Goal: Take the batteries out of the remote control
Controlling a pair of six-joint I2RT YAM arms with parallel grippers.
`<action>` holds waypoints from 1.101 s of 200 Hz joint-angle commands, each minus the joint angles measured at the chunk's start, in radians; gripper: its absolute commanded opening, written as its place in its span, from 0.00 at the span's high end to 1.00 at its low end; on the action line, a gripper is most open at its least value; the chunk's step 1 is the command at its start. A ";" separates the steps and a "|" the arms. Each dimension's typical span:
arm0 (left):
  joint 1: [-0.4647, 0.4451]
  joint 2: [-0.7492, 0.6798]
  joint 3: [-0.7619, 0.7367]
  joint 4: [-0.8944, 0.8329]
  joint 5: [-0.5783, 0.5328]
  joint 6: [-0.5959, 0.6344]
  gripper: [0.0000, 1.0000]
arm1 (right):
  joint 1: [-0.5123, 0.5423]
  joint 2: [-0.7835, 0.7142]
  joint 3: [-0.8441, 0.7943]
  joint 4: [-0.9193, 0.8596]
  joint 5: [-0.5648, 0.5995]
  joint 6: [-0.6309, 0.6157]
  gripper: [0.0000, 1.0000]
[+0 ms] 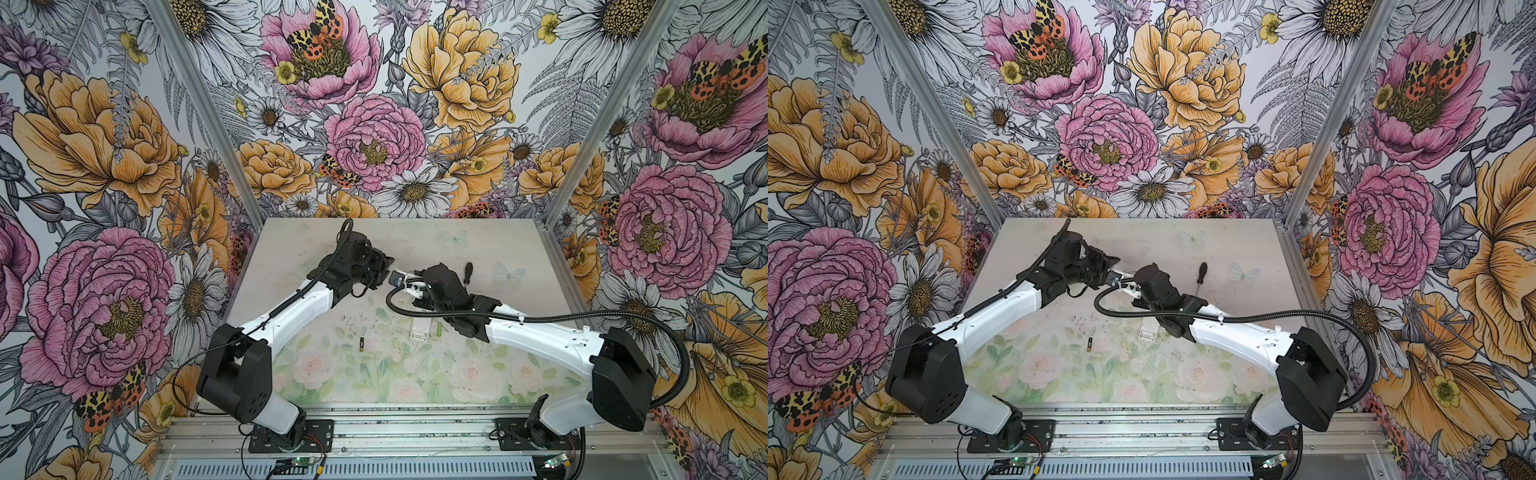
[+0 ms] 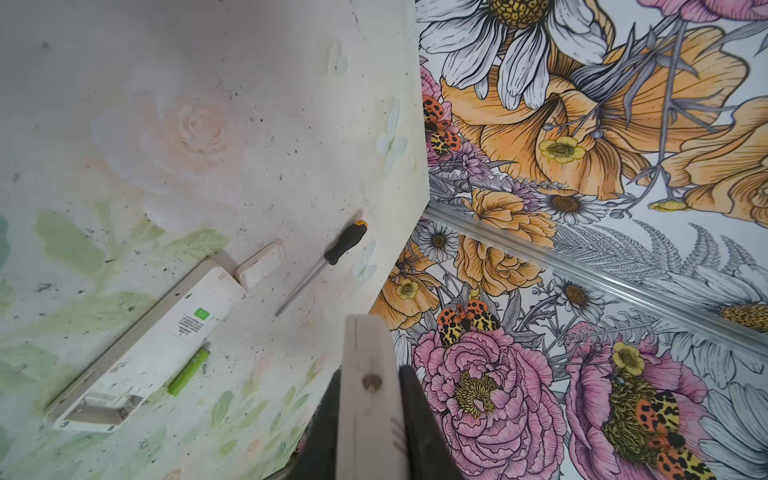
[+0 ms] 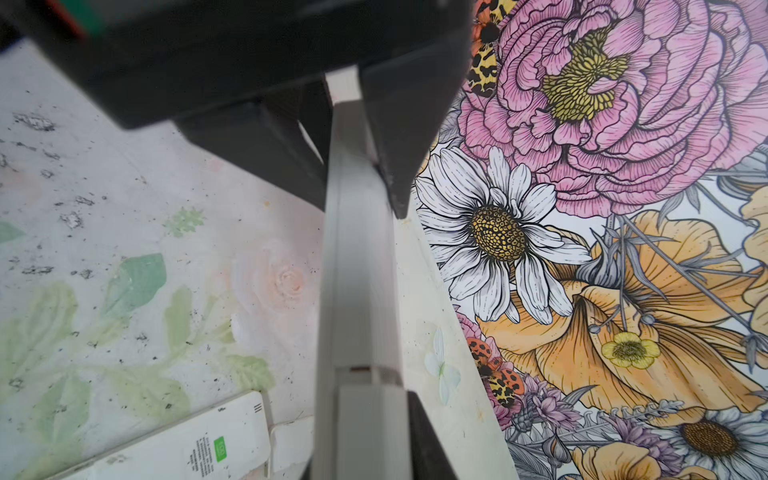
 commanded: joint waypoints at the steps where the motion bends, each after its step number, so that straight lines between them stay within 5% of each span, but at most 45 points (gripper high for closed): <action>1: 0.036 -0.010 -0.035 0.162 -0.002 0.005 0.92 | 0.018 -0.092 0.009 -0.079 -0.118 0.131 0.46; 21: 0.091 -0.039 -0.084 0.207 -0.022 0.045 0.98 | 0.016 -0.169 -0.004 -0.169 -0.227 0.345 0.31; 47: 0.176 -0.077 -0.149 0.305 -0.044 0.192 1.00 | 0.010 -0.236 -0.024 -0.190 -0.353 0.653 0.23; 88: 0.232 -0.076 -0.324 0.693 -0.022 0.377 1.00 | -0.134 -0.094 0.063 -0.071 -0.572 1.264 0.24; 103: 0.225 -0.075 -0.357 0.783 -0.007 0.443 1.00 | -0.213 0.014 0.056 0.119 -0.730 1.530 0.31; 114: 0.215 -0.078 -0.375 0.824 0.004 0.465 1.00 | -0.230 0.067 0.030 0.261 -0.733 1.672 0.31; 164: 0.171 -0.103 -0.405 0.838 -0.028 0.502 1.00 | -0.227 0.237 -0.006 0.544 -0.745 1.907 0.31; 220: 0.136 -0.093 -0.414 0.834 -0.054 0.512 1.00 | -0.213 0.302 -0.006 0.605 -0.749 1.920 0.37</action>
